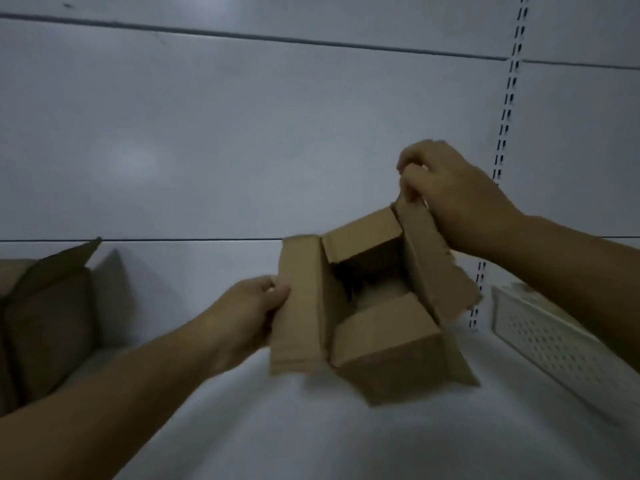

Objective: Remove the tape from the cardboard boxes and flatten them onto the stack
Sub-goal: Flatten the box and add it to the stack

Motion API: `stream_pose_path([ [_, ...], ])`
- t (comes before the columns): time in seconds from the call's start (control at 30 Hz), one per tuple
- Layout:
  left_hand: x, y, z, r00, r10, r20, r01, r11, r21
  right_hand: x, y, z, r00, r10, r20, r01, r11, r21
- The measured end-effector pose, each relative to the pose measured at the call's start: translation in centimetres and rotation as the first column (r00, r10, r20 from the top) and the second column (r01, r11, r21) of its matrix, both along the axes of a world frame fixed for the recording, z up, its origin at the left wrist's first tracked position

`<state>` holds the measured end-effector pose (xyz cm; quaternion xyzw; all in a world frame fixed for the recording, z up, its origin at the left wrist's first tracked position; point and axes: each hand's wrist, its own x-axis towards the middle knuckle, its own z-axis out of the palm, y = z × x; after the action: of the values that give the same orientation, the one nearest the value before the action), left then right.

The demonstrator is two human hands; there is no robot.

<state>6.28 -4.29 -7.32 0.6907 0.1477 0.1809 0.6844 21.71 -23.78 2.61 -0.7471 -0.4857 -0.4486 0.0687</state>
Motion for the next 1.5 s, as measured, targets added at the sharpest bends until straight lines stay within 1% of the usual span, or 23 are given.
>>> stream_pose_path([
  [0.07, -0.6, -1.0, -4.0, 0.995, 0.038, -0.091, -0.04, 0.999, -0.024, 0.0, 1.2, -1.0, 0.996, -0.023, -0.088, 0.028, 0.999, 0.047],
  [0.13, -1.1, -1.8, -6.8, 0.98, 0.082, -0.182, -0.075, 0.996, 0.048, -0.1, 3.1, -3.2, 0.985, 0.036, -0.171, -0.049, 0.996, -0.072],
  [0.17, -1.4, -1.8, -7.6, 0.97, 0.112, -0.214, -0.079, 0.985, 0.156, -0.1, 4.1, -4.4, 0.969, 0.069, -0.238, -0.099, 0.988, -0.116],
  [0.23, -2.1, -1.2, -8.2, 0.938, 0.225, -0.262, -0.089, 0.891, 0.445, -0.8, 6.3, -7.0, 0.9, 0.062, -0.431, -0.145, 0.976, -0.163],
  [0.27, -2.3, -0.5, -8.3, 0.933, 0.27, -0.238, -0.112, 0.846, 0.521, -1.4, 7.2, -8.3, 0.863, 0.046, -0.504, -0.183, 0.957, -0.226],
  [0.33, -2.9, 1.0, -7.8, 0.94, 0.307, -0.148, -0.196, 0.842, 0.503, -3.1, 8.4, -10.7, 0.824, 0.057, -0.564, -0.276, 0.91, -0.311],
  [0.47, -3.7, 3.9, -6.6, 0.952, 0.302, -0.051, -0.246, 0.853, 0.46, -3.1, 8.2, -11.7, 0.633, -0.136, -0.762, -0.252, 0.894, -0.369],
  [0.5, -3.8, 3.9, -6.4, 0.959, 0.283, -0.034, -0.237, 0.859, 0.453, -2.6, 8.0, -11.6, 0.615, -0.154, -0.774, -0.245, 0.895, -0.373],
  [0.63, -2.6, 1.7, -6.7, 0.987, 0.149, 0.059, -0.16, 0.911, 0.381, -2.4, 8.6, -12.0, 0.677, -0.152, -0.72, -0.226, 0.888, -0.4],
  [0.8, -1.2, 1.3, -5.2, 0.9, 0.251, 0.356, -0.335, 0.921, 0.198, -2.7, 9.5, -12.6, 0.782, -0.153, -0.604, -0.105, 0.923, -0.37],
  [0.87, -0.6, 1.8, -4.3, 0.896, 0.223, 0.383, -0.335, 0.907, 0.255, -3.0, 9.8, -12.6, 0.821, -0.126, -0.557, -0.064, 0.949, -0.308],
  [0.93, 0.0, 1.5, -4.0, 0.964, 0.05, 0.261, -0.186, 0.828, 0.53, -2.5, 9.8, -12.5, 0.82, -0.05, -0.571, -0.037, 0.989, -0.14],
  [0.97, 0.3, 1.6, -4.3, 0.991, -0.056, 0.124, -0.05, 0.699, 0.714, -2.3, 9.5, -12.3, 0.824, 0.008, -0.567, -0.031, 0.999, -0.031],
  [1.0, 0.5, 1.7, -4.7, 0.99, -0.141, -0.016, 0.087, 0.512, 0.854, -2.1, 8.8, -12.0, 0.836, 0.027, -0.548, -0.007, 0.999, 0.038],
  [1.03, 0.7, 2.0, -5.0, 0.972, -0.202, -0.122, 0.19, 0.361, 0.913, -1.9, 7.9, -11.8, 0.851, 0.004, -0.525, 0.018, 0.999, 0.038],
  [1.07, 0.6, 2.2, -5.1, 0.952, -0.236, -0.194, 0.261, 0.301, 0.917, -2.0, 6.6, -11.7, 0.86, -0.064, -0.507, 0.049, 0.998, -0.044],
  [1.13, 0.5, 3.0, -4.9, 0.923, -0.256, -0.288, 0.37, 0.383, 0.846, -2.4, 4.0, -12.5, 0.832, -0.181, -0.525, 0.043, 0.964, -0.264],
  [1.2, 1.0, 3.7, -4.5, 0.906, -0.243, -0.347, 0.423, 0.477, 0.771, -2.3, 1.8, -14.3, 0.745, -0.215, -0.632, -0.045, 0.929, -0.368],
  [1.27, 2.1, 3.8, -4.4, 0.897, -0.22, -0.383, 0.442, 0.466, 0.767, -1.4, 1.3, -16.2, 0.633, -0.294, -0.716, -0.071, 0.899, -0.433],
  [1.33, 3.5, 3.5, -4.4, 0.879, -0.181, -0.44, 0.474, 0.416, 0.776, -0.2, 2.2, -18.5, 0.634, -0.376, -0.676, -0.088, 0.833, -0.547],
  [1.43, 4.7, 3.7, -5.1, 0.84, -0.142, -0.523, 0.542, 0.207, 0.814, -0.3, 3.4, -19.8, 0.625, -0.414, -0.662, -0.028, 0.836, -0.549],
  [1.47, 4.8, 3.8, -5.6, 0.832, -0.165, -0.529, 0.552, 0.155, 0.82, -0.6, 3.1, -19.9, 0.635, -0.431, -0.641, -0.033, 0.814, -0.58],
  [1.5, 4.4, 3.7, -5.7, 0.813, -0.19, -0.551, 0.578, 0.148, 0.802, -1.0, 2.5, -19.9, 0.626, -0.439, -0.645, -0.065, 0.794, -0.604],
])
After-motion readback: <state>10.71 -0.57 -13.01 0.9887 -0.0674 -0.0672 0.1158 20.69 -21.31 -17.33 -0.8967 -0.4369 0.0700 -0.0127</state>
